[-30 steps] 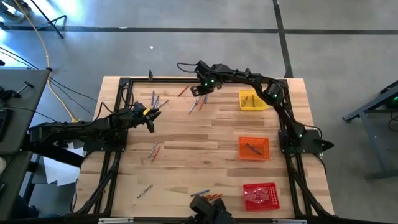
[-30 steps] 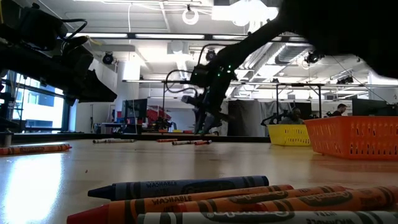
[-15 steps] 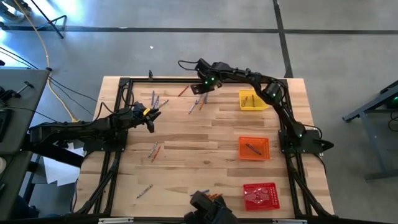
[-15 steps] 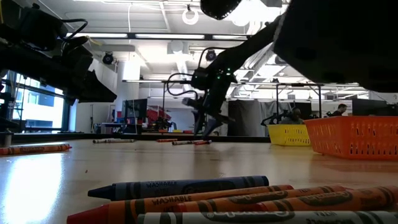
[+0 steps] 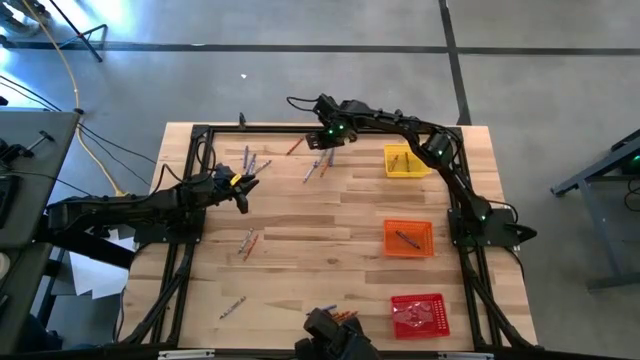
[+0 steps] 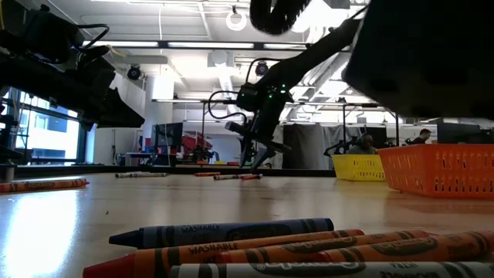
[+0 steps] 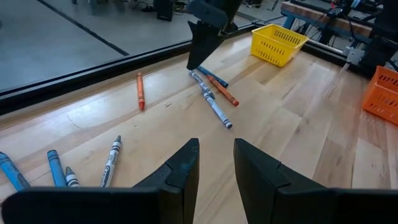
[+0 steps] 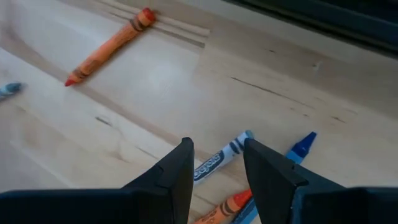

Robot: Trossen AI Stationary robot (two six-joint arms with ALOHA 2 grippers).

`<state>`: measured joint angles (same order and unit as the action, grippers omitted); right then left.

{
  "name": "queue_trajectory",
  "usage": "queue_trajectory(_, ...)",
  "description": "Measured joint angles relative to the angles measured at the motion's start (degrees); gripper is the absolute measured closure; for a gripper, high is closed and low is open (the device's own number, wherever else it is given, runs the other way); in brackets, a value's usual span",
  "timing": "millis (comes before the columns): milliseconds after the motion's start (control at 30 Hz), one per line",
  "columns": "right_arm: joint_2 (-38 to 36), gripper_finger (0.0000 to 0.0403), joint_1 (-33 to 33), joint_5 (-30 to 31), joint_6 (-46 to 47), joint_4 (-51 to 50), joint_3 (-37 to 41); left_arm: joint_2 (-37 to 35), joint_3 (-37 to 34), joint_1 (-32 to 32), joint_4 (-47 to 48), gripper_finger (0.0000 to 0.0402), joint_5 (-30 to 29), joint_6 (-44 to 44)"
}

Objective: Sort crayons
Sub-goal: Put the gray crayon into the red bin, then put the blue crayon into the orange bin

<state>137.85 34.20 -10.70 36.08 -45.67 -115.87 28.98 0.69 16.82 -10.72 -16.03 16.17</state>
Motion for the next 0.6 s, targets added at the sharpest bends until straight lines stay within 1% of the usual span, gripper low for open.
queue_trajectory(167, 1.0, 0.0267, -0.4, 0.3, 1.4, -0.8, 0.0, 0.0, 0.0, 0.0, 0.1, 0.0314, 0.0, 0.0)
queue_trajectory(300, 1.3, 0.0267, -0.5, -1.4, 2.8, -0.7, -0.1, 0.0, 0.0, 0.0, 0.2, 0.0314, 0.0, -0.3)
queue_trajectory(400, 1.3, 0.0267, -0.6, -1.4, 2.9, -1.0, -0.1, 0.0, 0.0, 0.0, 0.4, 0.0314, 0.0, -0.3)
queue_trajectory(600, 1.3, 0.0283, -0.6, -1.3, 5.1, -1.5, -0.1, 0.0, 0.0, 0.0, 0.5, 0.0314, 0.0, -1.3)
